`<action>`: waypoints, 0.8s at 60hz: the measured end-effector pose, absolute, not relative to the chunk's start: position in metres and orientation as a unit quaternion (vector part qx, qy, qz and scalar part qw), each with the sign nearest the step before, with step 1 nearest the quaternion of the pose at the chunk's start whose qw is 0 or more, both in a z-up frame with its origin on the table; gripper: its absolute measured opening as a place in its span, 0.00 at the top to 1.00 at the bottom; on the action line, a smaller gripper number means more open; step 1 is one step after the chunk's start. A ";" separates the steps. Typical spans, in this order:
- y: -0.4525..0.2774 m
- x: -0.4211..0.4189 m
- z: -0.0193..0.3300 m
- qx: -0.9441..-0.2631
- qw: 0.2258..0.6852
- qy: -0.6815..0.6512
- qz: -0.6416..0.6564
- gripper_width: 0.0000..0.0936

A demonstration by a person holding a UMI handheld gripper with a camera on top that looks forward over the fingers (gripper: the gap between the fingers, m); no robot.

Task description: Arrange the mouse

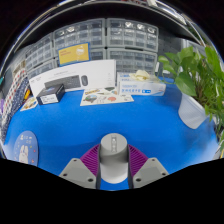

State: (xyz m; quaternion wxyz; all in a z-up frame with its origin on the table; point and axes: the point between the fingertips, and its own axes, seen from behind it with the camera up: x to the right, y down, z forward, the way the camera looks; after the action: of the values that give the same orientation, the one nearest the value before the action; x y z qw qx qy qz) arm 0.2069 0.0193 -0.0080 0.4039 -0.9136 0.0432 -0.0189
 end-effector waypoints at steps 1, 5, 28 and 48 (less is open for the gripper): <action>0.019 0.207 -0.008 -0.915 0.401 0.043 -0.021 0.60; 0.019 0.207 -0.008 -0.922 0.382 0.051 -0.027 0.64; 0.051 0.107 0.172 -0.871 0.485 0.066 -0.042 0.64; 0.028 -0.090 0.144 -0.883 0.470 0.009 0.008 0.64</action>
State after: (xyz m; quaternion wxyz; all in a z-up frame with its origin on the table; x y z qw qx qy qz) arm -0.0903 0.0285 0.1444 0.4700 -0.8826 0.0086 0.0079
